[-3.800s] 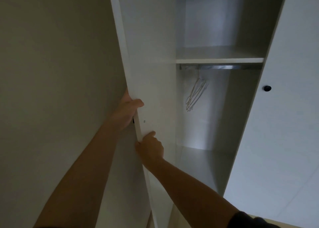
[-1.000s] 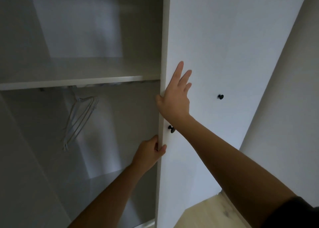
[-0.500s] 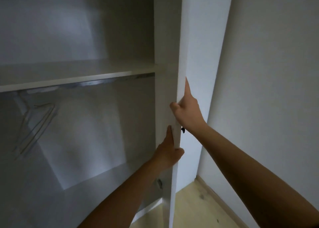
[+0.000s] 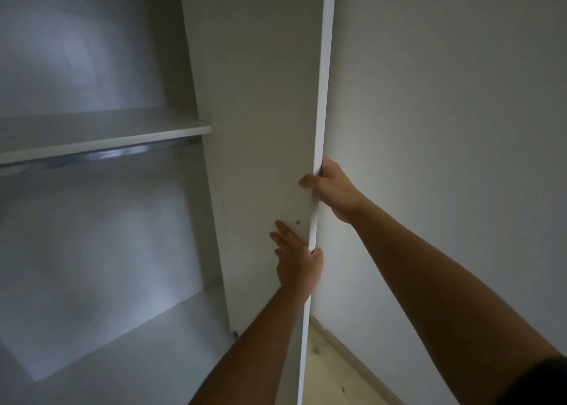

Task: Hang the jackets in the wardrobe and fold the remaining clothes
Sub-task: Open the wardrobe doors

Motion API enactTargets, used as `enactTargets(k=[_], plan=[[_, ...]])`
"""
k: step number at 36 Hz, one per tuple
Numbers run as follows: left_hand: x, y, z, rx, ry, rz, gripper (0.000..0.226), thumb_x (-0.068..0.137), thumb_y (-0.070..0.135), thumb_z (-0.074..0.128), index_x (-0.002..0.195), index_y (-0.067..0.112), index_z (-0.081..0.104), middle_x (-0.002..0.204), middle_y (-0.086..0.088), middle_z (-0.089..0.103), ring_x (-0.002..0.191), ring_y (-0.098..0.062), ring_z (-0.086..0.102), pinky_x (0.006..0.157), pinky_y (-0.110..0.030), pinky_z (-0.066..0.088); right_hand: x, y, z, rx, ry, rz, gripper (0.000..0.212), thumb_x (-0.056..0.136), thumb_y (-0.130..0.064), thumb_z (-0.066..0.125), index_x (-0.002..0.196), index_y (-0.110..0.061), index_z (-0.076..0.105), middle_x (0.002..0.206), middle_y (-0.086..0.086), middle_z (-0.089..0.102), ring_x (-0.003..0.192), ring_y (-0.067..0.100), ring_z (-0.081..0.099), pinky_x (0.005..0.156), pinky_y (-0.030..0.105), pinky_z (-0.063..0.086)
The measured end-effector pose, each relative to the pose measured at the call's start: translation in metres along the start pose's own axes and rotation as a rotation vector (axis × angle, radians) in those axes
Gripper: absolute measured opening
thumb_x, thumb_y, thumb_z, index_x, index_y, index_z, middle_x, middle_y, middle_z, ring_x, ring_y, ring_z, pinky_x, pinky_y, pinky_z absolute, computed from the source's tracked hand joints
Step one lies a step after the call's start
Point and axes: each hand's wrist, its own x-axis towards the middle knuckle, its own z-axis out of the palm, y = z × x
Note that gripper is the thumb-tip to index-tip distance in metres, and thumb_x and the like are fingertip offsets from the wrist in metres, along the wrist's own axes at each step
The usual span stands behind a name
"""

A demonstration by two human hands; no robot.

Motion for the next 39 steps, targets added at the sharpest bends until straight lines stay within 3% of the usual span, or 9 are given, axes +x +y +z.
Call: enactTargets(k=[5, 10, 19, 22, 28, 33, 37, 39], plan=[[0.01, 0.017, 0.021, 0.008, 0.038, -0.026, 0.095, 0.091, 0.032, 0.054, 0.148, 0.006, -0.017, 0.157, -0.022, -0.001, 0.133, -0.041, 0.035, 0.098, -0.045, 0.043, 0.008, 0.012, -0.021, 0.02, -0.003, 0.049, 0.035, 0.085, 0.007, 0.051, 0.11, -0.016, 0.058, 0.106, 0.003, 0.067, 0.099, 0.022, 0.064, 0.089, 0.04, 0.054], [0.02, 0.033, 0.044, 0.05, 0.087, -0.059, 0.096, 0.09, 0.036, 0.054, 0.148, 0.004, -0.015, 0.156, -0.025, 0.002, 0.132, -0.042, 0.035, 0.092, -0.044, 0.047, 0.015, 0.027, -0.038, 0.08, 0.059, 0.072, 0.03, 0.085, 0.009, 0.052, 0.11, -0.004, 0.062, 0.111, 0.016, 0.066, 0.101, 0.031, 0.064, 0.092, 0.046, 0.053], [0.028, 0.042, 0.054, 0.04, 0.11, -0.095, 0.098, 0.088, 0.037, 0.057, 0.149, 0.005, -0.014, 0.156, -0.023, 0.004, 0.133, -0.042, 0.034, 0.09, -0.047, 0.05, 0.024, 0.036, -0.048, 0.124, 0.051, 0.067, 0.026, 0.087, 0.007, 0.053, 0.108, -0.003, 0.063, 0.104, 0.012, 0.068, 0.091, 0.022, 0.066, 0.081, 0.033, 0.056], [0.026, 0.041, 0.049, 0.03, 0.081, -0.082, 0.097, 0.089, 0.035, 0.055, 0.148, 0.004, -0.015, 0.156, -0.024, 0.002, 0.133, -0.042, 0.033, 0.092, -0.047, 0.049, 0.022, 0.035, -0.044, 0.119, 0.069, 0.075, 0.023, 0.087, 0.006, 0.054, 0.106, -0.003, 0.064, 0.101, 0.01, 0.068, 0.089, 0.021, 0.066, 0.077, 0.03, 0.056], [0.02, 0.027, 0.033, 0.065, 0.018, -0.015, 0.098, 0.09, 0.036, 0.053, 0.146, 0.002, -0.019, 0.156, -0.027, -0.003, 0.135, -0.044, 0.032, 0.097, -0.046, 0.047, 0.012, 0.03, -0.033, 0.038, 0.103, 0.085, 0.026, 0.088, 0.003, 0.056, 0.113, 0.001, 0.063, 0.11, 0.014, 0.069, 0.099, 0.027, 0.067, 0.087, 0.037, 0.055], [0.021, 0.018, 0.022, 0.148, -0.036, 0.048, 0.101, 0.091, 0.043, 0.052, 0.145, -0.003, -0.02, 0.153, -0.032, -0.002, 0.133, -0.043, 0.036, 0.096, -0.041, 0.047, 0.0, 0.032, -0.018, -0.004, 0.217, 0.093, 0.02, 0.088, 0.0, 0.059, 0.107, 0.001, 0.065, 0.105, 0.014, 0.07, 0.095, 0.026, 0.068, 0.084, 0.036, 0.057], [0.023, 0.008, 0.014, 0.136, -0.134, 0.129, 0.098, 0.094, 0.041, 0.049, 0.144, -0.004, -0.021, 0.153, -0.033, -0.006, 0.138, -0.042, 0.028, 0.103, -0.039, 0.041, -0.02, 0.051, -0.011, -0.08, 0.293, 0.154, 0.017, 0.087, 0.001, 0.059, 0.102, 0.003, 0.065, 0.101, 0.019, 0.07, 0.094, 0.031, 0.068, 0.083, 0.041, 0.057], [0.02, -0.001, 0.01, 0.031, -0.208, 0.176, 0.091, 0.096, 0.035, 0.048, 0.147, 0.002, -0.02, 0.156, -0.026, -0.008, 0.137, -0.04, 0.032, 0.103, -0.04, 0.039, -0.034, 0.063, -0.011, -0.066, 0.33, 0.137, 0.02, 0.088, 0.002, 0.057, 0.1, -0.008, 0.069, 0.094, 0.002, 0.073, 0.085, 0.014, 0.07, 0.073, 0.025, 0.057]])
